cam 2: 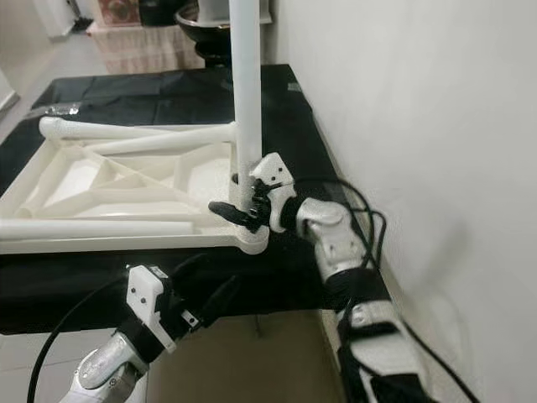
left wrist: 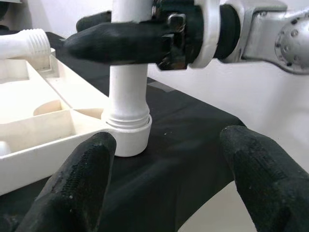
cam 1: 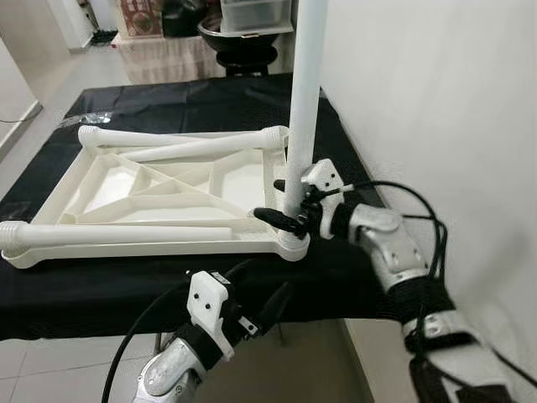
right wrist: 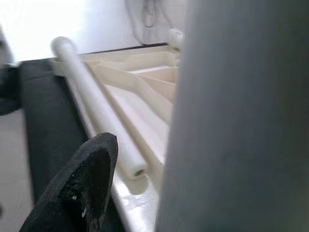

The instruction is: Building children table

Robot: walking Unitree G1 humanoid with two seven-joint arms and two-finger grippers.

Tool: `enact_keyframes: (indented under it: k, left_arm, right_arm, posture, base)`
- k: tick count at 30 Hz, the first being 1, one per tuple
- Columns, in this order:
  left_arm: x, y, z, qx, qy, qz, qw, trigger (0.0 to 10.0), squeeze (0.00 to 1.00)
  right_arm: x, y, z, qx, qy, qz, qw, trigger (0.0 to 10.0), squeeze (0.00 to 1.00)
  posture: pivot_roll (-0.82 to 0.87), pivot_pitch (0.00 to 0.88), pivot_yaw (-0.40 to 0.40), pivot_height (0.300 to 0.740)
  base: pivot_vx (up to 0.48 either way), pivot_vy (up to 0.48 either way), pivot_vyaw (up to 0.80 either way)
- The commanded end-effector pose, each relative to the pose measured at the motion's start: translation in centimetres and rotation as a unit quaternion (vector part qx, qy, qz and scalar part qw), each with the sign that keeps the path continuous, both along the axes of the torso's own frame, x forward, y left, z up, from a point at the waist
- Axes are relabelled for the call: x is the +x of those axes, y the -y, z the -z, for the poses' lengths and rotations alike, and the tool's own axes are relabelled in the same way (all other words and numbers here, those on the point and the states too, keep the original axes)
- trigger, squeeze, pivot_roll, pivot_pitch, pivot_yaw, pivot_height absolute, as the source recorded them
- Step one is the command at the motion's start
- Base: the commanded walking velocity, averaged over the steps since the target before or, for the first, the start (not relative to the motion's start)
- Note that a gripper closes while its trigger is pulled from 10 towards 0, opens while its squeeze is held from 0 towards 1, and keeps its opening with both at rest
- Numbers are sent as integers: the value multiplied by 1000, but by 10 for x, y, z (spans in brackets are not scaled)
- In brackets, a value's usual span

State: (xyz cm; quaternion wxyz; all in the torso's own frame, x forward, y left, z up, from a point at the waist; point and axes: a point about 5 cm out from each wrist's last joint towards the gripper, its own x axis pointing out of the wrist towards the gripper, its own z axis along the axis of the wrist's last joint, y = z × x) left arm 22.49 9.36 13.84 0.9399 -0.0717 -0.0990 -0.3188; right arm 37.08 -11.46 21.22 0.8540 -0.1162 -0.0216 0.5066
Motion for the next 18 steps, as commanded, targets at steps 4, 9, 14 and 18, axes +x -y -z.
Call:
enact_keyframes:
  k: [4,9,14,18]
  left_arm:
    - [-4,1,3,2,-7,1,1000,10000,0]
    - [-4,1,3,2,-8,2,1000,10000,0]
    - [-4,1,3,2,-8,2,1000,10000,0]
    - [-3,1,3,1,-9,3,1000,10000,0]
  right_arm:
    - [4,-4,-1,-7,-23,-37,999,10000,0]
    - [6,5,-6,7,-36,-60,998,0,0]
    - [8,15,-7,9,-40,-66,997,0,0]
    - [10,24,0,9,-33,-29,999,0,0]
  posture:
    - [100,153,9,740]
    - [100,156,12,740]
    - [93,156,17,740]
    - [89,155,18,740]
  base:
    - [0,0,0]
    - [0,0,0]
    - [0,0,0]
    - [0,0,0]
